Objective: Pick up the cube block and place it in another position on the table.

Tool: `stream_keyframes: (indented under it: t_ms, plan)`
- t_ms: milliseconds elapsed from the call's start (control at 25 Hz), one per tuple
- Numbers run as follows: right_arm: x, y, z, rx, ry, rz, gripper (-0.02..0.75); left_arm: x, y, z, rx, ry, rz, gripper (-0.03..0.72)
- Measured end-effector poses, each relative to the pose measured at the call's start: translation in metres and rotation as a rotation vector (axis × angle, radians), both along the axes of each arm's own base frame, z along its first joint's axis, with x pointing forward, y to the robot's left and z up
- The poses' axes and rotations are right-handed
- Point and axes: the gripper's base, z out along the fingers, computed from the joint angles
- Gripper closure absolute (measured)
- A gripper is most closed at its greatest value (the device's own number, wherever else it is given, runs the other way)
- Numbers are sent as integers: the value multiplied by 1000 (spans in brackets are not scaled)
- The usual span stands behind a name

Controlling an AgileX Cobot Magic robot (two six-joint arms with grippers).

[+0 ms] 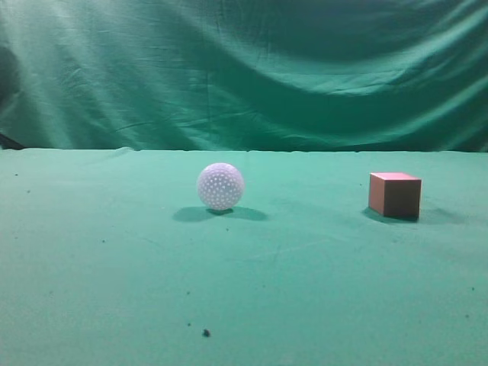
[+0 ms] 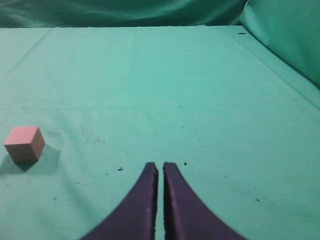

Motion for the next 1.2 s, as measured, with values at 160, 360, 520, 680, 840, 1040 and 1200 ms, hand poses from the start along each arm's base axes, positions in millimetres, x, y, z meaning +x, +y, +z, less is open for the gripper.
stream_keyframes:
  t_ms: [160, 360, 520, 680, 840, 1040, 1200]
  plan:
    - [0, 0, 0, 0, 0, 0, 738, 0, 0, 0, 0, 0, 0, 426]
    - [0, 0, 0, 0, 0, 0, 738, 0, 0, 0, 0, 0, 0, 426]
    - [0, 0, 0, 0, 0, 0, 738, 0, 0, 0, 0, 0, 0, 426]
    - [0, 0, 0, 0, 0, 0, 738, 0, 0, 0, 0, 0, 0, 426]
    - [0, 0, 1, -3, -6, 1, 738, 0, 0, 0, 0, 0, 0, 426]
    - [4, 0, 21, 142, -233, -25, 738, 0, 0, 0, 0, 0, 0, 426]
    - [1, -6, 53, 202, -596, -74, 738, 0, 0, 0, 0, 0, 0, 426]
